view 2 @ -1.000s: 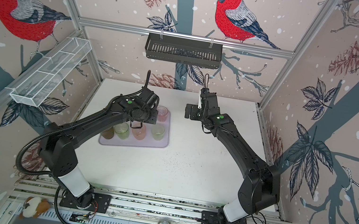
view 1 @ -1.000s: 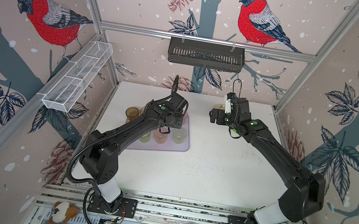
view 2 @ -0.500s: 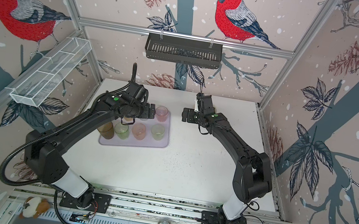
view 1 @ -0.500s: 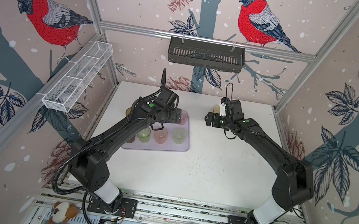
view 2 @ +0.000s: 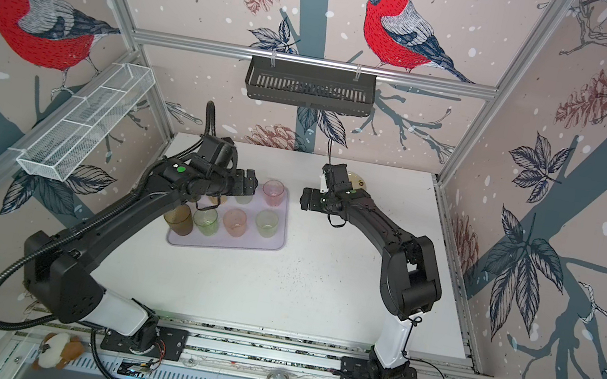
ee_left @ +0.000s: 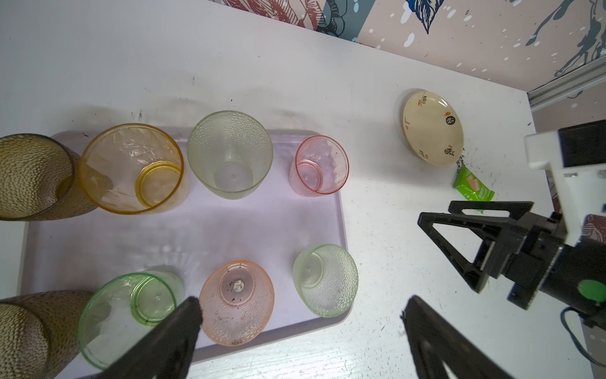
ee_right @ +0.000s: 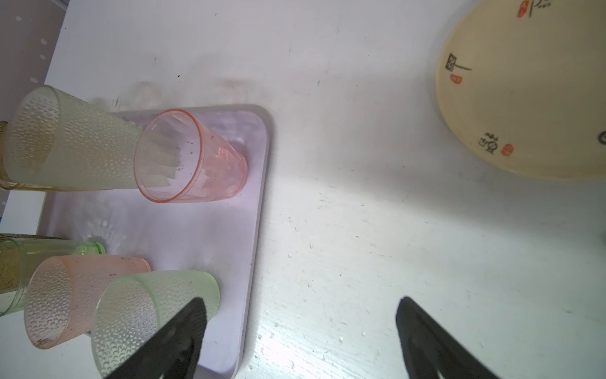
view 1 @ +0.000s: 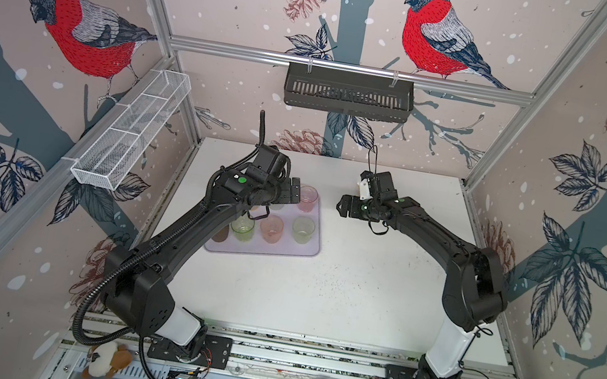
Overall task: Place the glasses into the tray
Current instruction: 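Move the right gripper down to the tray corner nearest it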
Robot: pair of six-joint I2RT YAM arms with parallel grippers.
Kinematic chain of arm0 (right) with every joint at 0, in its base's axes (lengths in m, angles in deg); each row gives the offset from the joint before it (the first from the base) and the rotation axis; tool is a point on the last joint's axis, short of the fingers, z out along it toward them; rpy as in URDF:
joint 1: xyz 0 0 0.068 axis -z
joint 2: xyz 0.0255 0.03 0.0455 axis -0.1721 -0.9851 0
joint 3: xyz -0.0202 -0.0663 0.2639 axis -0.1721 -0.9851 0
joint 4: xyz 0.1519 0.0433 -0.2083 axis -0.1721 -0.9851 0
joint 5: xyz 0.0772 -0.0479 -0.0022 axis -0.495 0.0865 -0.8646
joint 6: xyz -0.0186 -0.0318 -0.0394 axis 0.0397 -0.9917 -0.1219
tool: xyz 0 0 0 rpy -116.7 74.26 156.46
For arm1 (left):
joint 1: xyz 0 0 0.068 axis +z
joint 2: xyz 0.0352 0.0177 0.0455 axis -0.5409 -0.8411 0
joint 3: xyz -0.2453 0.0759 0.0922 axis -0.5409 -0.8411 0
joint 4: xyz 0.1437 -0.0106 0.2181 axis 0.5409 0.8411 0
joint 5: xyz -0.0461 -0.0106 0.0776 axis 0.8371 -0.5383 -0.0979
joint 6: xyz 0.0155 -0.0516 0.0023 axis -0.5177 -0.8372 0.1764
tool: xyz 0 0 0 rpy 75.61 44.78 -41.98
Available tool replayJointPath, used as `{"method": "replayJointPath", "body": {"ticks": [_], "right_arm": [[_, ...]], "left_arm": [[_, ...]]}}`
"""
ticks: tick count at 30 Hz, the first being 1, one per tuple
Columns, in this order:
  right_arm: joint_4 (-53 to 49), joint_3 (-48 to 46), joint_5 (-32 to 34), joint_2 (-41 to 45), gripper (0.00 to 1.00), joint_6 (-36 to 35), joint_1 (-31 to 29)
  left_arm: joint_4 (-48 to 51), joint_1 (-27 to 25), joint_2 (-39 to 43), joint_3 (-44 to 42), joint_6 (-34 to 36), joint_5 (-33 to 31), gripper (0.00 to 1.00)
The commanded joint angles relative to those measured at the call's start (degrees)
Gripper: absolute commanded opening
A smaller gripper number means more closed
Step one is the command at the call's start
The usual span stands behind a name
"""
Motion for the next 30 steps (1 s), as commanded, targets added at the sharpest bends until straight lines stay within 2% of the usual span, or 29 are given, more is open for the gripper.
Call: {"method": "replayJointPath", "body": {"ticks": [1,12,30], "right_arm": [[1.3,1.2,-1.6,-1.8,0.9,-0.3,-0.4],[4.0,2.0,-5.7,-7.9,0.76,-0.2,-1.0],[2.7,9.6,-9.2,-17.5,0.65,-0.1,-3.1]], "left_arm": [[-2.6,0.2,0.5,0.0,0.7,1.4,0.97],[-3.7,0.9,1.5,0.3,0.6,1.7,0.97],[-3.7,2.0,1.5,-0.5,0.8,2.4,0.97]]}}
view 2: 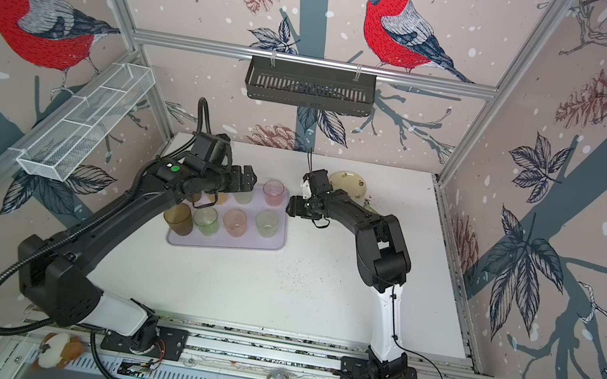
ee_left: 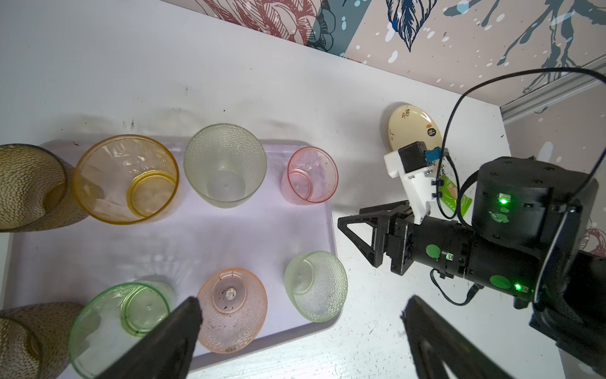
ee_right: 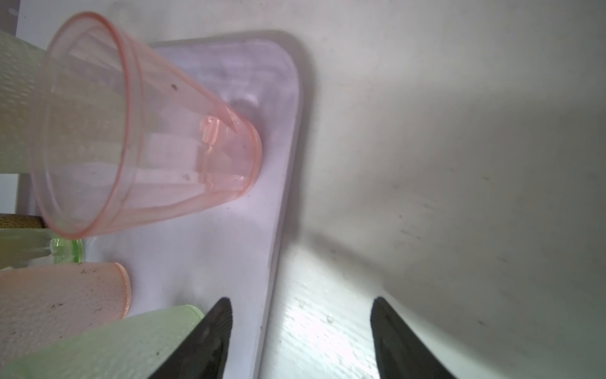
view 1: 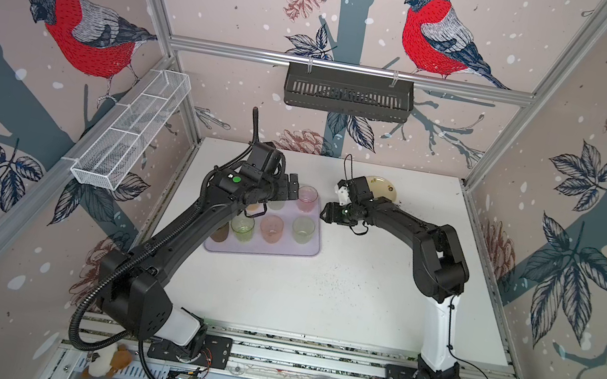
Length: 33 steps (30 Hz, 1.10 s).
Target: Place the glasses into the tray
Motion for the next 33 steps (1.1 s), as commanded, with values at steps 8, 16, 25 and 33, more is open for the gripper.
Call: {"method": "replayJointPath", "body": {"ticks": [8,16,25,33], "right_arm": [[-1.2,4.8,-0.8,-3.8,0.57,0.1,-0.9],[-1.2,6.4,-1.1,-5.3,0.47,0.5,-1.0],[-1.1,6.6,-1.5,-6.3,0.39,0.4,-1.0],[-1.0,6.6,-1.8,-7.0,0.36,0.3,-1.0]], "left_arm": [[-1.6,1.0,-0.1,0.4,1.2,1.3,0.97],[-1.7,1.2,-0.3,0.7,1.5,1.5,0.97],[-2.0,1.5,-0.4,0.6,1.6,1.9,0.97],[-2.0,1.5,-0.4,0.2,1.4,1.9,0.97]]}}
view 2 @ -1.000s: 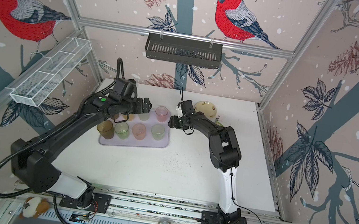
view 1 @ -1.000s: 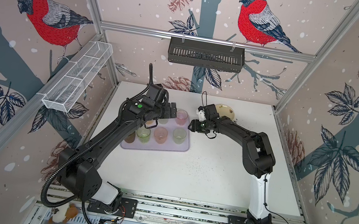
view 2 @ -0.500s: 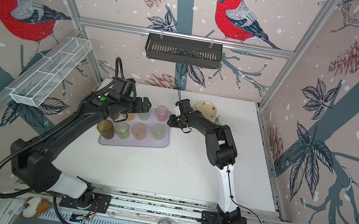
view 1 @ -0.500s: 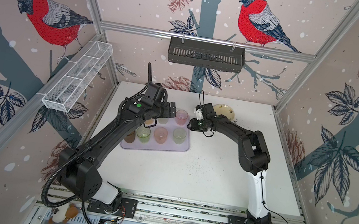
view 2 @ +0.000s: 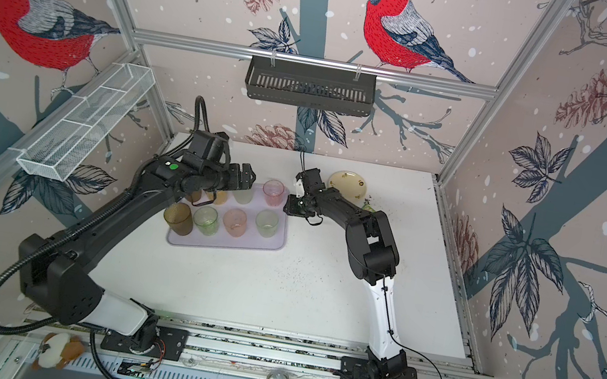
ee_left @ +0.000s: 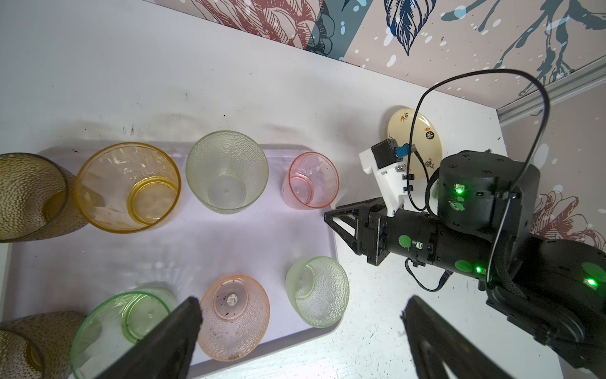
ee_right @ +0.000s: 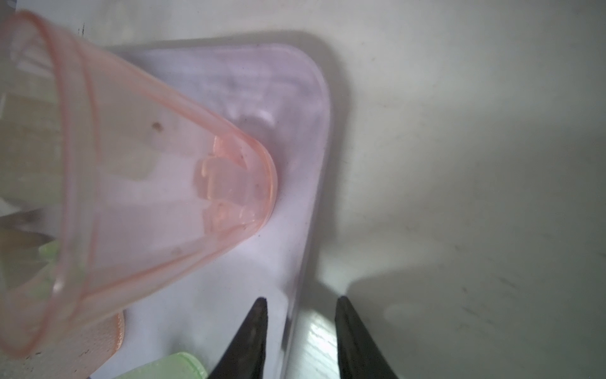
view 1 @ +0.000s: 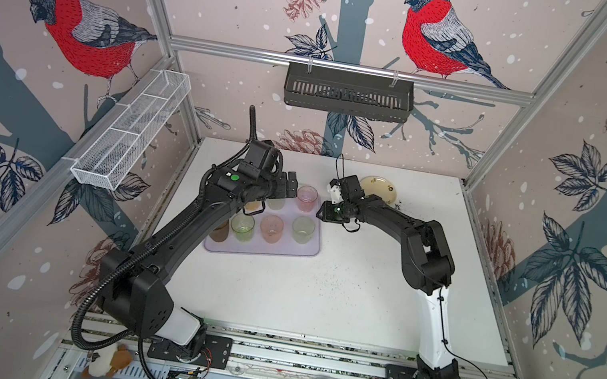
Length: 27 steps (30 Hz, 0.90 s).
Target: Place the glasses into the tray
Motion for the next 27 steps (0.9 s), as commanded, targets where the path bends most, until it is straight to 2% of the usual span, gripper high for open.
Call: {"method": "replayJointPath", "body": {"ticks": [1,8,27], "right_arm": [[-0.7,0.1,-0.5,-0.6,0.35,0.1,0.0],[-0.7,-0.2,-0.4,-0.9,0.27,0.0,-0.1],[-0.6,-0.9,0.2,-0.9,0.19,-0.6,-0.6]], "left_arm": [[-1.3,0.1,0.0,0.0,0.3,0.4,0.97],[-1.4,0.2,0.0,0.0,0.4,0.8,0.97],[-1.4,0.1,0.5,-0.7,0.0,0.7,0.97]]}}
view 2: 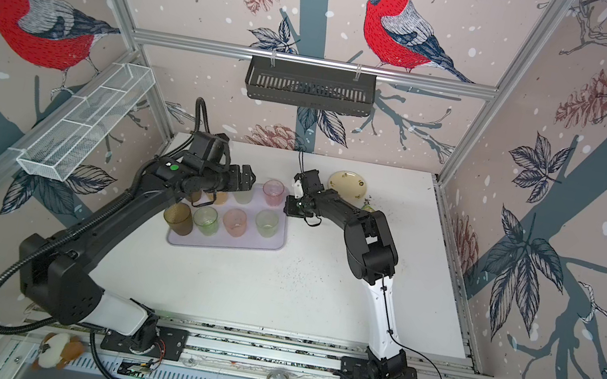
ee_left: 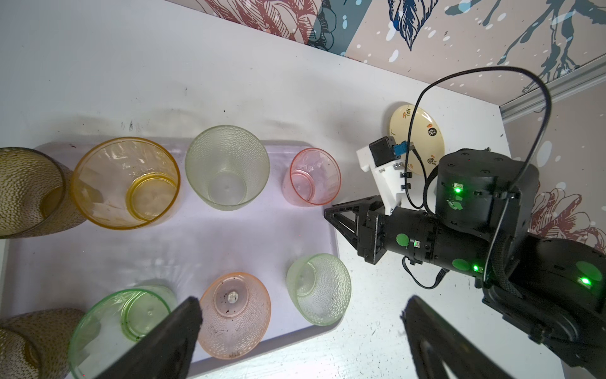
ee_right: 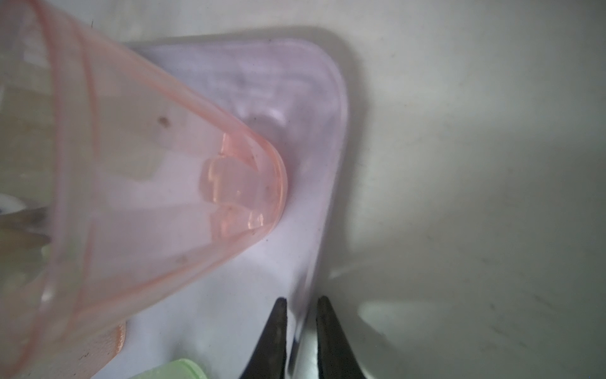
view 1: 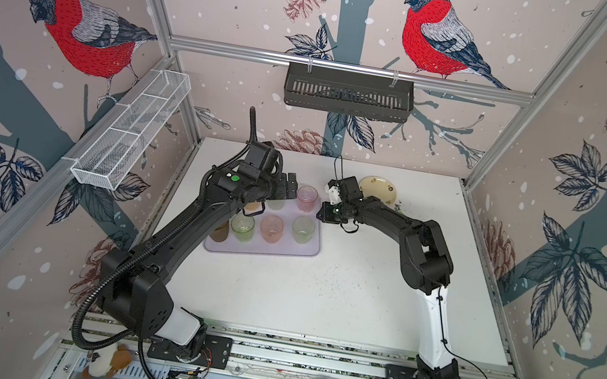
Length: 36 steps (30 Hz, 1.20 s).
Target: Place the glasses into the tray
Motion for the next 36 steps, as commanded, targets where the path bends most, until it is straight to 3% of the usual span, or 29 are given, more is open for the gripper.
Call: {"method": "replayJointPath", "body": {"ticks": [1,36], "right_arm": [[-2.6,-0.1,1.0,-0.4,0.19,-0.5,-0.2],[-1.7,-4.1,4.6,3.1,0.1,-0.6,0.9]], "left_arm": [[-1.3,0.1,0.4,-0.1,0.0,0.5,0.97],[-2.0,0.1,0.6,-1.1,-0.5,0.7,0.97]]}}
